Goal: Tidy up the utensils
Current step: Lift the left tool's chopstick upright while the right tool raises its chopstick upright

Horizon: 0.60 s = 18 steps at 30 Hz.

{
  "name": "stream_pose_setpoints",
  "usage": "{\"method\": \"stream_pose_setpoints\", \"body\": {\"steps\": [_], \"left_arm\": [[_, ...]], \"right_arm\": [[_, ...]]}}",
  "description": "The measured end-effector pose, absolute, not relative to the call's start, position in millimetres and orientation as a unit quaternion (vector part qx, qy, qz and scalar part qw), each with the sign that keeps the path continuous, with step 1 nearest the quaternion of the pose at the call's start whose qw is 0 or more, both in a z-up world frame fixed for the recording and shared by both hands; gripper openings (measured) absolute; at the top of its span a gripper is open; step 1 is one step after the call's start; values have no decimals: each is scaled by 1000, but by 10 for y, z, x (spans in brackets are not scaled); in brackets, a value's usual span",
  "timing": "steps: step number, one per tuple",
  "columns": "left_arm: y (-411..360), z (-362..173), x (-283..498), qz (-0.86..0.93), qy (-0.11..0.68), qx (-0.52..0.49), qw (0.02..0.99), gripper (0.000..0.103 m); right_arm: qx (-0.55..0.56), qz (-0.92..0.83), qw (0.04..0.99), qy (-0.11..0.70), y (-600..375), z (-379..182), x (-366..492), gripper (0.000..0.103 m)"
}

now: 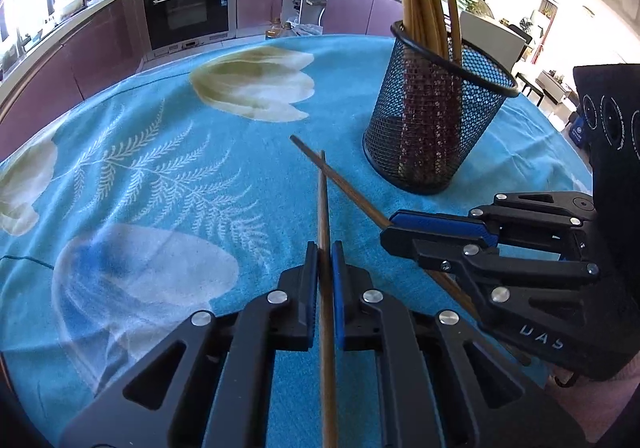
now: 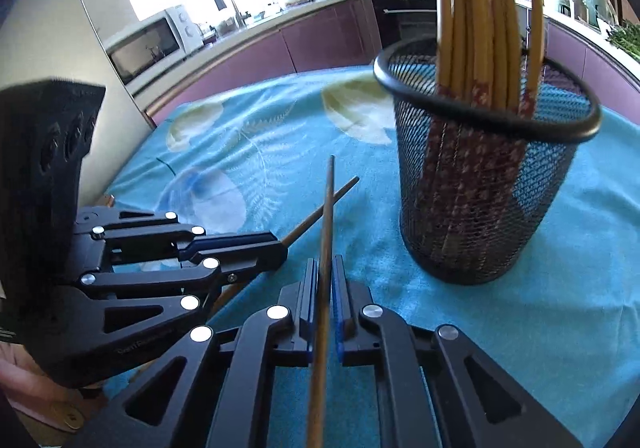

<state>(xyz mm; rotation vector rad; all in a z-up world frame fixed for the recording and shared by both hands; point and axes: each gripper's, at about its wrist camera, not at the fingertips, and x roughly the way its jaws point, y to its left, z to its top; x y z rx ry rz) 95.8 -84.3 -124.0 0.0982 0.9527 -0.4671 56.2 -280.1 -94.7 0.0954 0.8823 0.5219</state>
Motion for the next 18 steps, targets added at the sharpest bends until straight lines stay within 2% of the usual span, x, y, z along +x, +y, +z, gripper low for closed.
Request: {"method": "stream_pose_setpoints", "body": {"steps": [18], "left_arm": [[-663,-792,812,-250,409,10,878,7]], "right_arm": [[63,262,896,354,-2934,-455,378,6]]}}
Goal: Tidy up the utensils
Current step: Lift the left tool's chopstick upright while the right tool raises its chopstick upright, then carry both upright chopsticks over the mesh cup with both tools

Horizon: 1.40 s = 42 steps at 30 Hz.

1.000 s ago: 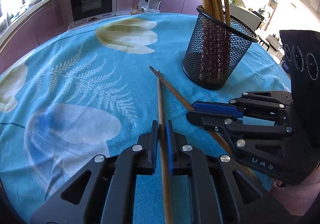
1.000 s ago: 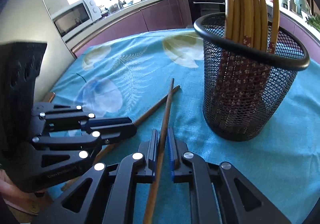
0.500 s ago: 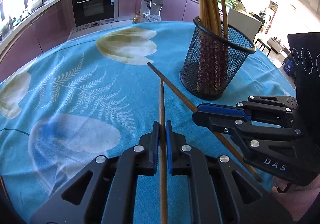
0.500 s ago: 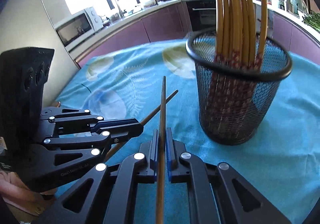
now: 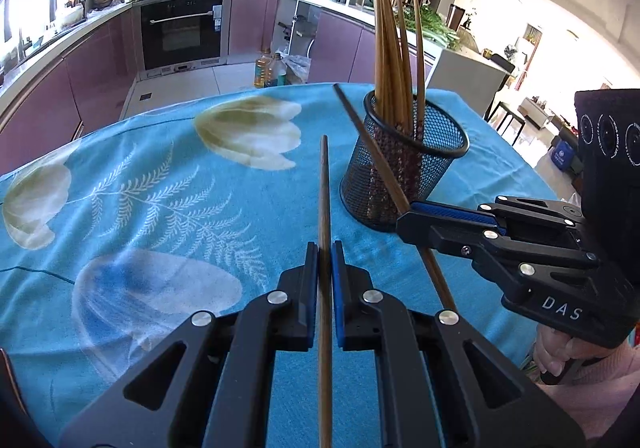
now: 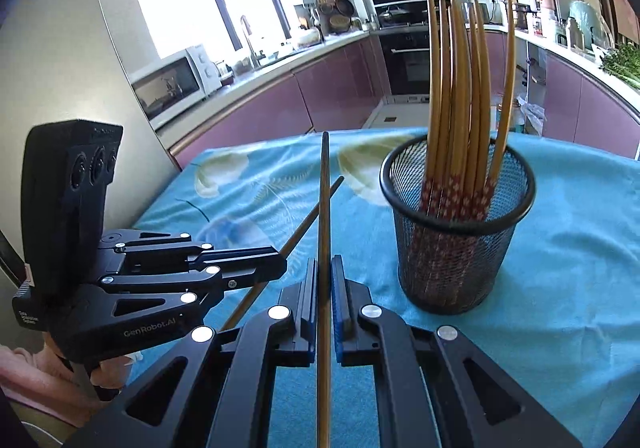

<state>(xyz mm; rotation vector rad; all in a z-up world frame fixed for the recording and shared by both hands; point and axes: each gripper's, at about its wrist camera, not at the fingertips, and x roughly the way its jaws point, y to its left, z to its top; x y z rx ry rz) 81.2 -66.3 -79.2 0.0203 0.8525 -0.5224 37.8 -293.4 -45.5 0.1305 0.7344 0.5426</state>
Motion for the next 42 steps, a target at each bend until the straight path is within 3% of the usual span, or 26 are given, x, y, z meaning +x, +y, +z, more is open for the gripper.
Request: {"method": "stream_pose_setpoints", "body": {"steps": [42], "left_arm": [[-573,-3,577,-312,332,-22,890,7]], "right_arm": [[78,251,934,241,-3458,201,210,6]]}}
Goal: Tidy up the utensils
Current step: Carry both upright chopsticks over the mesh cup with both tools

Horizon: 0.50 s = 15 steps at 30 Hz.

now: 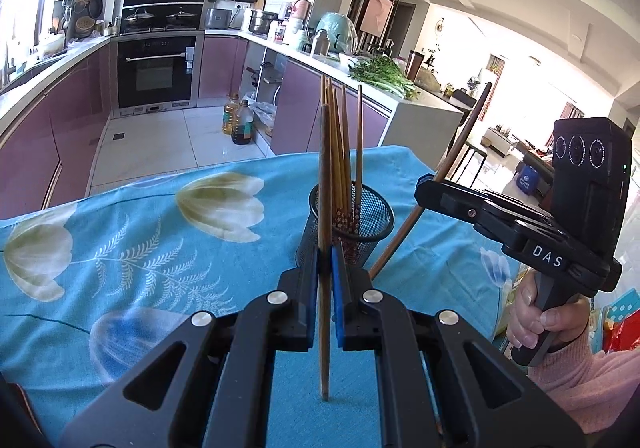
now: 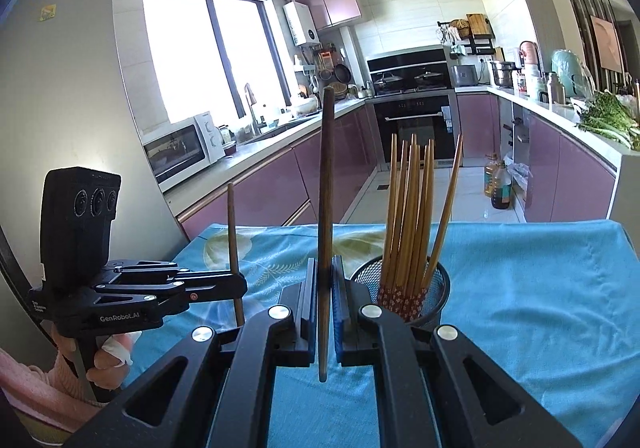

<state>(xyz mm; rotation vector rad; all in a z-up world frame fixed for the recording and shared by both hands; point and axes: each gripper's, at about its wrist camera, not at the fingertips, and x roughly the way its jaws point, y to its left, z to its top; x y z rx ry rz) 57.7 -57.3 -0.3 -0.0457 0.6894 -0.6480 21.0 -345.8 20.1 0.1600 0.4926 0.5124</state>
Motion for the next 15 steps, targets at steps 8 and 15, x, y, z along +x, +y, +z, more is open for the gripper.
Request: {"method": "stream_pose_setpoints", "body": {"steps": [8,15], "left_arm": [[-583,129,598,-320,320,-26,892,7],[-590,268,634,-324,304,-31,896,7]], "right_arm": [[72,244,941,222,-3514,310,193,6],[65,238,946,210,-3555,398,201,6]]}}
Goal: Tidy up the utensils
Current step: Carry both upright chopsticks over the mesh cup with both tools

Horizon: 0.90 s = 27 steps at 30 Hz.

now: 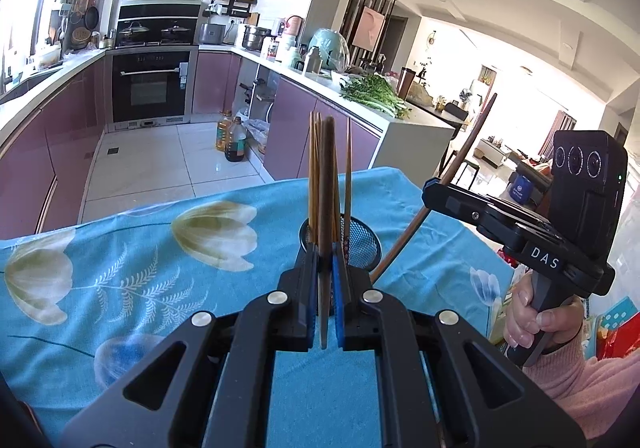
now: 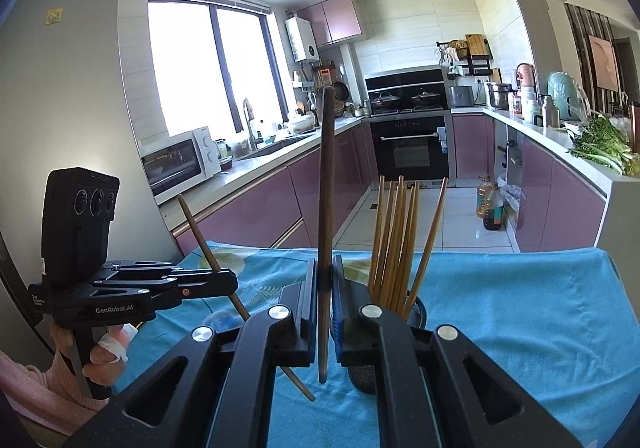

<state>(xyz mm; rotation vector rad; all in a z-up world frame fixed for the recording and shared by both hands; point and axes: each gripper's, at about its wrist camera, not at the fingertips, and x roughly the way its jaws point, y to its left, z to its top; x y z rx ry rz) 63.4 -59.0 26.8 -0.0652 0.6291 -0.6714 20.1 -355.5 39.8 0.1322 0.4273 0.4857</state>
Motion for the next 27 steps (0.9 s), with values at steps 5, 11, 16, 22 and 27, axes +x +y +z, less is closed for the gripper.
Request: {"method": "stream_pose_setpoints", "body": {"steps": [5,11,16,22,27], "left_arm": [[-605,406,651,-326,288,-29,900,7],[-638,567,670,-329,271,-25,904,7],[-662,710,679,-331,257,-26,908,7],[-694,864,663,-335,242,-23,910,7],[-714,995,625,-339,225,-25,913,7]], "right_arm": [[61,236,949,201,-3569,467,191,6],[54,233,953,188,-3593,570,198,6],[47,232,955,178,-3579,664,220,6],[45,228,957,171,-3591,727,279,6],[46,223,960,165,-3615,778,332,6]]}}
